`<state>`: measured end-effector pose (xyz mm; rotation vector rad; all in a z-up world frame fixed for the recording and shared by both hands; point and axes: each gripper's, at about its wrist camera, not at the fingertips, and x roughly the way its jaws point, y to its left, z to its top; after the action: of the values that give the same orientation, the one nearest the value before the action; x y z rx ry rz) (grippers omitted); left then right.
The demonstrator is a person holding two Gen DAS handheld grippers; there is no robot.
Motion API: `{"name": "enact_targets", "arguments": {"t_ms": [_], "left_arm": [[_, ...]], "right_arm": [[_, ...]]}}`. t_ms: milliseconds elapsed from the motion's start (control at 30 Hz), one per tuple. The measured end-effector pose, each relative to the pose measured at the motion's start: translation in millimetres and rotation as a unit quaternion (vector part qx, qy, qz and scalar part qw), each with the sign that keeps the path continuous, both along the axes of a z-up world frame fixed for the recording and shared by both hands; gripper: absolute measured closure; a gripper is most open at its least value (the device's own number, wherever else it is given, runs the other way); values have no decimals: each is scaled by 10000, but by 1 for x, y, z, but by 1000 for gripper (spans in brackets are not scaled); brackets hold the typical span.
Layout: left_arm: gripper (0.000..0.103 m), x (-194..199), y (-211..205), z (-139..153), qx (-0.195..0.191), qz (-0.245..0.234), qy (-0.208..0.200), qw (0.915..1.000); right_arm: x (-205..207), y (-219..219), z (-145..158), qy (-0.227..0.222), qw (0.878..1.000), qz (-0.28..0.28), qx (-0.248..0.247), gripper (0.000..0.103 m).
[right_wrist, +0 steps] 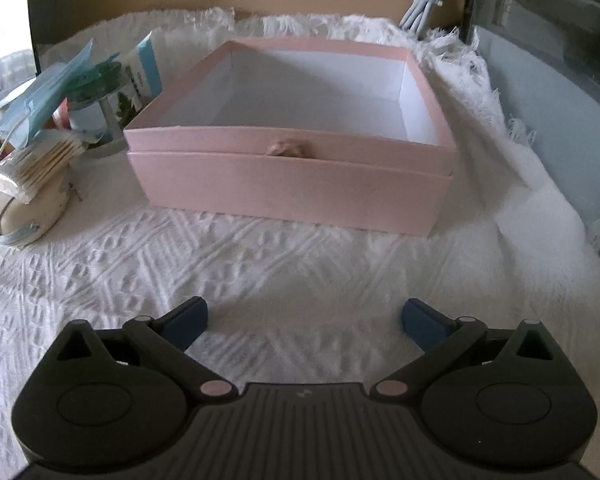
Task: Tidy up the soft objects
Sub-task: 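Reach the left tool to the yellow funnel and close on it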
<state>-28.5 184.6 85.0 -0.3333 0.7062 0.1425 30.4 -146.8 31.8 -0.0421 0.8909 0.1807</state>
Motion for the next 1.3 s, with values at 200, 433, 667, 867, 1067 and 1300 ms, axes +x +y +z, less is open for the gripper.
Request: {"name": "enact_targets", "arguments": {"t_ms": [200,433,667,867,1067,1300], "left_arm": [[60,36,50,-13,-334,671,253,9969],[67,64,63,-36,-333,970,404,9939],[68,64,73,-41,-727,826,394,9931],[73,59,77,-45,-850,617,339,9939],[91,41,70,-28,-686,436,-49,9967],[94,8,77,-2,-286,488,-442,9974]], "right_arm": [[-21,45,17,-586,9971,454,-170,0],[-36,84,22,-414,9956,797,-250,4],[-52,71,14,-327,9982,194,471,2],[-44,86,11,-546,9980,306,96,3],[-28,98,20,-612,9972,324,-293,3],[-26,123,46,-1113,9888,926,-366,4]]}}
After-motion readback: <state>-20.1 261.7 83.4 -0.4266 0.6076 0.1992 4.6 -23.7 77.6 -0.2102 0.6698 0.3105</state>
